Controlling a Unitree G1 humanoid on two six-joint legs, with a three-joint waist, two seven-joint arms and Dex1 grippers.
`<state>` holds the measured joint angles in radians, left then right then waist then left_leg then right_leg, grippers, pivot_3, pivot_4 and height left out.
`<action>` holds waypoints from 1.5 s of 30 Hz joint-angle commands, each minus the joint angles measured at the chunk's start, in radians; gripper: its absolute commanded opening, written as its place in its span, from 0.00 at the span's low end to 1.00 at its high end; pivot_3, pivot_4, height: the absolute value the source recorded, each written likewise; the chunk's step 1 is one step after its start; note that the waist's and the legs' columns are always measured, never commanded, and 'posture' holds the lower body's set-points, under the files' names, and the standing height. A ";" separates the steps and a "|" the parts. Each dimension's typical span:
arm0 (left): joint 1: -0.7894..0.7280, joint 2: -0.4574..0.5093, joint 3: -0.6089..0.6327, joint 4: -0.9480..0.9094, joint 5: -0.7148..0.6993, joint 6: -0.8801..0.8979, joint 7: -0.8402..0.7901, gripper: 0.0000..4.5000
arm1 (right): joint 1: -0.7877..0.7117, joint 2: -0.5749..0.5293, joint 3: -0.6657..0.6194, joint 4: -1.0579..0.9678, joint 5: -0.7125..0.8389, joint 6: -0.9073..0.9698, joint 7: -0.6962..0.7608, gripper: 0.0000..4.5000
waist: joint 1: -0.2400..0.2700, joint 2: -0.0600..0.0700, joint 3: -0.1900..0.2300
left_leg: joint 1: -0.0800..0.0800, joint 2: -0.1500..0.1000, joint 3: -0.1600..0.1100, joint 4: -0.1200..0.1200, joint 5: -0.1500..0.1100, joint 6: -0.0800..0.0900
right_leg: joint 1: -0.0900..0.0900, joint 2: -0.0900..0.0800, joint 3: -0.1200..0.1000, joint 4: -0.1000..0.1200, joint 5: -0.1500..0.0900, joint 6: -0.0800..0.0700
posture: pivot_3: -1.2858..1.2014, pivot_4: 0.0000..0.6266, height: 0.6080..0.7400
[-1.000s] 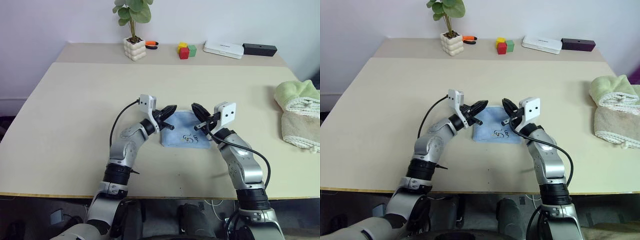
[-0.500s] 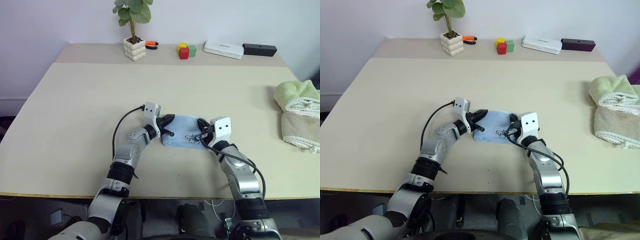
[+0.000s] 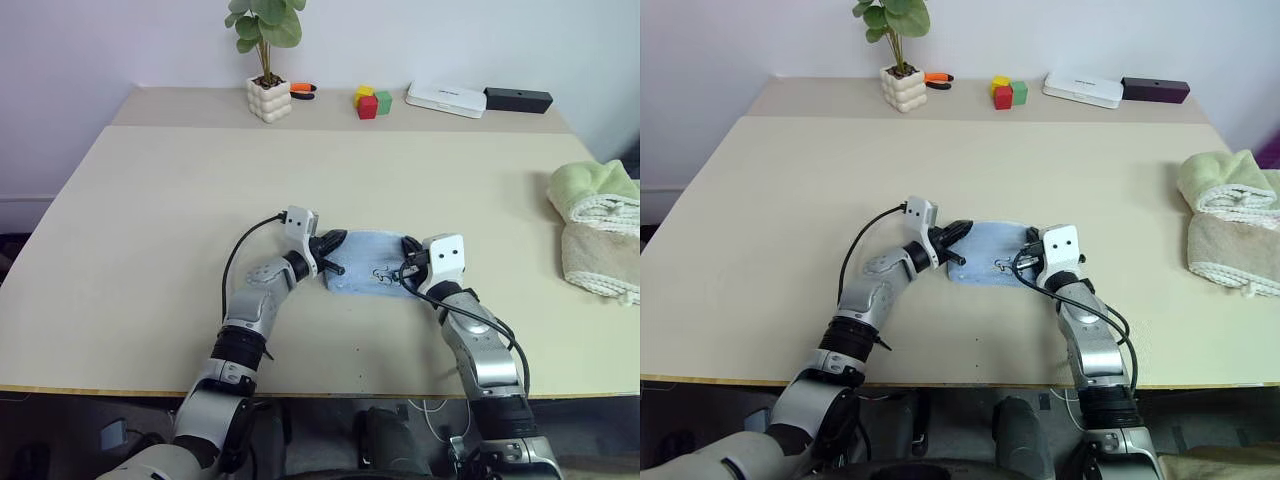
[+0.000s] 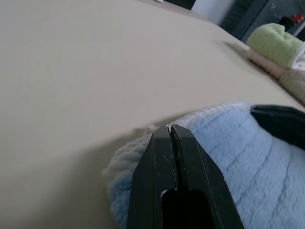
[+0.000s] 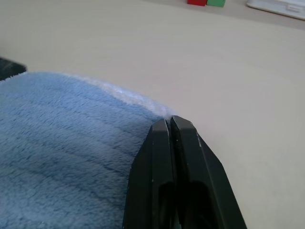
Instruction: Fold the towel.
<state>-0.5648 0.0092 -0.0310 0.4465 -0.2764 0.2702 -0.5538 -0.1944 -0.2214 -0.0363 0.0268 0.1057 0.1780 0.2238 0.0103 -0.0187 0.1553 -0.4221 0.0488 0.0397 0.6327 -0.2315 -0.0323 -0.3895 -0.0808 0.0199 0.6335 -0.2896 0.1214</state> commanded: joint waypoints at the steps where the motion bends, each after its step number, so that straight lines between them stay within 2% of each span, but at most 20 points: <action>1: -0.009 0.039 0.041 -0.020 -0.020 -0.008 -0.018 0.00 | -0.031 -0.050 -0.079 0.008 0.049 0.064 0.025 0.01 | 0.001 0.000 0.000 | 0.000 0.000 0.000 0.000 0.000 0.000 | 0.000 0.000 0.000 0.000 0.000 0.000 | 0.52 0.24 1.00; 2: -0.009 0.047 0.044 -0.022 -0.025 -0.009 -0.030 0.00 | -0.038 -0.057 -0.091 0.003 0.073 0.081 0.041 0.01 | 0.002 0.000 0.000 | 0.000 0.000 0.000 0.000 0.000 0.000 | 0.000 0.000 0.000 0.000 0.000 0.000 | 0.52 0.24 1.00; 3: -0.005 0.068 0.042 -0.030 -0.025 -0.015 -0.054 0.00 | -0.054 -0.065 -0.119 -0.021 0.135 0.127 0.072 0.06 | 0.001 0.000 0.000 | 0.000 0.000 0.000 0.000 0.000 0.000 | 0.000 0.000 0.000 0.000 0.000 0.000 | 0.52 0.24 1.00; 6: 0.005 0.113 0.053 -0.075 -0.071 0.023 -0.137 0.18 | -0.101 -0.071 -0.213 -0.082 0.343 0.314 0.133 0.27 | -0.003 0.000 0.000 | 0.000 0.000 0.000 -0.001 0.000 0.000 | -0.001 0.000 0.000 0.000 0.000 0.000 | 0.52 0.24 1.00; 9: 0.024 0.158 0.042 -0.154 -0.118 0.053 -0.243 0.52 | -0.127 -0.103 -0.279 -0.101 0.465 0.476 0.144 0.62 | -0.003 0.001 0.000 | -0.001 0.001 0.000 -0.001 0.000 0.000 | -0.002 0.000 0.000 0.001 0.000 0.000 | 0.52 0.24 1.00; 10: 0.027 0.174 0.044 -0.170 -0.124 0.058 -0.265 0.66 | -0.134 -0.113 -0.304 -0.100 0.505 0.529 0.140 0.76 | -0.001 0.001 0.000 | -0.001 0.001 0.000 -0.001 0.000 0.000 | -0.002 0.000 0.000 0.001 0.000 0.000 | 0.52 0.24 1.00; 13: 0.046 0.283 0.033 -0.218 -0.140 0.073 -0.410 0.95 | -0.147 -0.181 -0.382 -0.114 0.680 0.734 0.181 1.00 | -0.001 0.001 0.000 | -0.001 0.001 0.000 -0.001 0.000 0.000 | -0.002 0.000 0.000 0.001 0.000 0.000 | 0.52 0.24 1.00; 14: 0.053 0.314 0.033 -0.231 -0.151 0.078 -0.453 0.99 | -0.152 -0.199 -0.408 -0.111 0.740 0.796 0.188 1.00 | -0.002 0.001 0.000 | -0.001 0.001 0.000 -0.001 0.000 0.000 | -0.002 0.000 0.000 0.001 0.000 0.000 | 0.52 0.24 1.00; 15: 0.057 0.340 0.036 -0.243 -0.171 0.094 -0.487 0.99 | -0.156 -0.217 -0.429 -0.107 0.786 0.842 0.192 1.00 | -0.002 0.001 0.000 | -0.001 0.001 0.000 -0.001 0.000 0.000 | -0.002 0.000 0.000 0.001 0.000 0.000 | 0.52 0.24 1.00; 19: 0.084 0.462 0.059 -0.299 -0.218 0.076 -0.644 0.99 | -0.141 -0.305 -0.423 -0.097 0.822 0.932 0.237 1.00 | -0.003 0.001 0.001 | -0.001 0.001 0.000 -0.001 0.000 0.000 | -0.002 0.000 0.000 0.001 0.000 0.000 | 0.52 0.24 1.00; 26: 0.131 0.563 0.095 -0.336 -0.254 0.042 -0.756 0.99 | -0.095 -0.326 -0.368 -0.103 0.879 1.049 0.295 1.00 | -0.004 0.001 0.001 | -0.002 0.001 0.000 -0.001 0.000 0.000 | -0.003 0.000 0.000 0.001 0.000 0.000 | 0.52 0.24 1.00; 31: 0.181 0.619 0.106 -0.405 -0.298 0.075 -0.816 0.99 | -0.090 -0.328 -0.322 -0.088 0.836 1.042 0.291 1.00 | -0.004 0.001 0.001 | -0.003 0.001 0.000 -0.001 0.000 0.001 | -0.004 0.000 0.000 0.001 0.000 0.000 | 0.52 0.24 1.00; 36: 0.218 0.657 0.129 -0.428 -0.302 0.050 -0.824 0.99 | -0.132 -0.304 -0.331 -0.036 0.856 1.089 0.266 1.00 | -0.006 0.001 0.001 | -0.002 0.001 0.000 -0.001 0.000 0.001 | -0.004 0.000 0.000 0.001 0.000 0.000 | 0.52 0.24 1.00; 45: 0.245 0.628 0.141 -0.458 -0.296 0.029 -0.750 0.99 | -0.184 -0.193 -0.323 0.038 0.880 1.177 0.215 1.00 | -0.020 0.001 0.000 | -0.002 0.002 0.000 -0.001 0.000 0.001 | -0.004 0.001 0.000 0.001 0.000 0.000 | 0.52 0.24 1.00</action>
<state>-0.3274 0.6437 0.0941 0.0207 -0.5623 0.3197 -1.3171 -0.3768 -0.4428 -0.3804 0.0441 0.9671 1.3169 0.4492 -0.0094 -0.0178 0.1556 -0.4242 0.0509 0.0400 0.6310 -0.2319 -0.0315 -0.3931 -0.0799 0.0201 0.6344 -0.2897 0.1210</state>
